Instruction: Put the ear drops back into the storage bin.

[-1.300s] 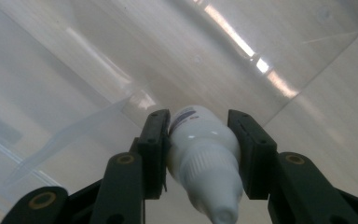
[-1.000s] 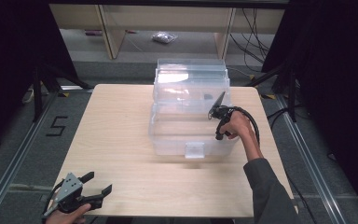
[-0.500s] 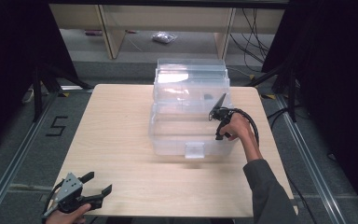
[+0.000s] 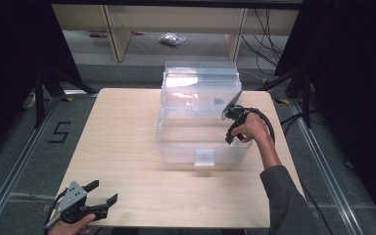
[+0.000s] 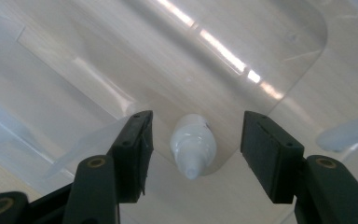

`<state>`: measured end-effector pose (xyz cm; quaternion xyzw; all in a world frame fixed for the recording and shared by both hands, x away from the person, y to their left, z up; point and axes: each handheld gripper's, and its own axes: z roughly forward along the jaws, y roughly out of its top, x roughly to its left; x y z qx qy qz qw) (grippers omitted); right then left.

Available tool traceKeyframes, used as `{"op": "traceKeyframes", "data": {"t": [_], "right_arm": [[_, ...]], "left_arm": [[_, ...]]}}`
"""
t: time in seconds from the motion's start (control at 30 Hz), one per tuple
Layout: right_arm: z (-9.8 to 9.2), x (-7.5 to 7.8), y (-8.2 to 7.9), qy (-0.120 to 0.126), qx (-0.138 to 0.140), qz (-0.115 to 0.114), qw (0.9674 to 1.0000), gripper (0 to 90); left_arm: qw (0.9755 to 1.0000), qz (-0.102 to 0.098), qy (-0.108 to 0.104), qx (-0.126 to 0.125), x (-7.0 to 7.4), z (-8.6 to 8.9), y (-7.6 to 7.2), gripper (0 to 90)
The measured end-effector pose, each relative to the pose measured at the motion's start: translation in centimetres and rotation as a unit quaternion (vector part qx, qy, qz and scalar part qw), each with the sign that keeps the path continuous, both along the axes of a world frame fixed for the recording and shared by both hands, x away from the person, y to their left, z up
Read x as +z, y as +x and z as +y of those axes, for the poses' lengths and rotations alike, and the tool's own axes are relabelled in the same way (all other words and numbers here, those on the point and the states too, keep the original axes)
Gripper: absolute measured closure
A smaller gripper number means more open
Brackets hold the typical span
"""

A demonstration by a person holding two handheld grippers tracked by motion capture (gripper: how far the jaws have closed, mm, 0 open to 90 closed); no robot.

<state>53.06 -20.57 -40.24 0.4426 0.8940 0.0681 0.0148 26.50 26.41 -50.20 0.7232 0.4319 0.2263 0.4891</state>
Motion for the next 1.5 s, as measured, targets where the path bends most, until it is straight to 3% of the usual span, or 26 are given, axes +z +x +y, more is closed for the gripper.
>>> {"op": "traceKeyframes", "data": {"t": [0.67,0.93,1.5], "right_arm": [[-0.8,2.5,-1.1,0.03,0.006,-0.039,0.9988,40.0],[-0.8,3.3,-1.8,0.038,-0.007,-0.044,0.9983,37.0],[-1.4,3.7,-3.3,0.059,-0.005,-0.072,0.9956,30.6]], "left_arm": [[1.0,0.002,0.0,0.002,0.0,-0.1,0.0,14.8],[1.0,0.0,0.0,-0.001,-0.1,0.0,0.0,14.8],[1.0,0.003,0.005,0.001,0.0,0.0,0.0,14.8]]}}
